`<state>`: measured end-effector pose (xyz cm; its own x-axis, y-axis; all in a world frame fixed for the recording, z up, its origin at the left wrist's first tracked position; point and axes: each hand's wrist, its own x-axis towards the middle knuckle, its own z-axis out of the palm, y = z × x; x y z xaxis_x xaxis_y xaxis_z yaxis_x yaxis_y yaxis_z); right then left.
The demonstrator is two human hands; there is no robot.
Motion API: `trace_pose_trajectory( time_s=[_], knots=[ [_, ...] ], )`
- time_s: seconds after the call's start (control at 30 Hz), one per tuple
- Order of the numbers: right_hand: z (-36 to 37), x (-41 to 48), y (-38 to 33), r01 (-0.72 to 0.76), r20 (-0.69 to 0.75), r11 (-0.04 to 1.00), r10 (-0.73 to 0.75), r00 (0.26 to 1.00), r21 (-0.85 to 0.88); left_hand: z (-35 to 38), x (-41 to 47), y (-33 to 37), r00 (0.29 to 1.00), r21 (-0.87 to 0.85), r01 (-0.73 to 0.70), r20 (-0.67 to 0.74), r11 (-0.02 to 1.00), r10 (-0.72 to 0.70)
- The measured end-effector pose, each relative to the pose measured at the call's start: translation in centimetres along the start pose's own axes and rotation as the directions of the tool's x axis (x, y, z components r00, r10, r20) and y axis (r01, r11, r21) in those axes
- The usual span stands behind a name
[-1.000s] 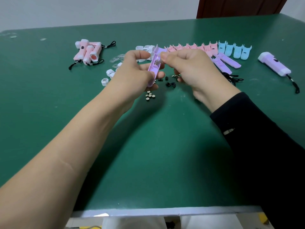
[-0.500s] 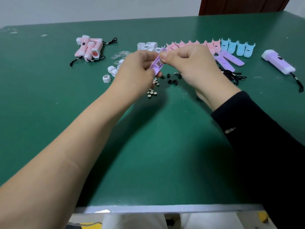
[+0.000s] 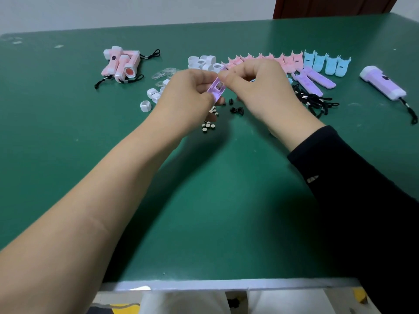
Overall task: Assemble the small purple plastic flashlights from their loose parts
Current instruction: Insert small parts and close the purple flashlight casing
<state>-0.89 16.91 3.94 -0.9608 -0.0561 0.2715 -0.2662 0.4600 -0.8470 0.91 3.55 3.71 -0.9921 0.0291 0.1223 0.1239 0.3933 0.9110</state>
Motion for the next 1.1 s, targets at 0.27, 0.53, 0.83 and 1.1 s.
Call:
trace_pose_trajectory(
  time_s=[0.27,0.53,0.83,1.1],
  knots=[
    [0.1,-0.1,0.0,0.012,-0.051,0.999,-0.01,0.999,0.04,0.1,-0.2,0.2,0.997,-0.163,0.062,0.063,0.985,-0.052],
    [0.1,0.2,0.8,-0.108,0.021,0.924,0.108,0.994,0.366,-0.2,0.0,0.3,0.985,-0.293,0.16,0.114,0.943,-0.131],
    [0.2,0.4,1.4,-0.265,0.137,0.864,0.228,0.964,0.427,0.0,0.0,0.2,0.99,-0.245,0.135,0.083,0.96,-0.117],
    [0.3,0.4,1.7,-0.286,0.172,0.86,0.234,0.957,0.422,0.0,0.0,0.1,0.989,-0.215,0.136,0.082,0.967,-0.121]
  ],
)
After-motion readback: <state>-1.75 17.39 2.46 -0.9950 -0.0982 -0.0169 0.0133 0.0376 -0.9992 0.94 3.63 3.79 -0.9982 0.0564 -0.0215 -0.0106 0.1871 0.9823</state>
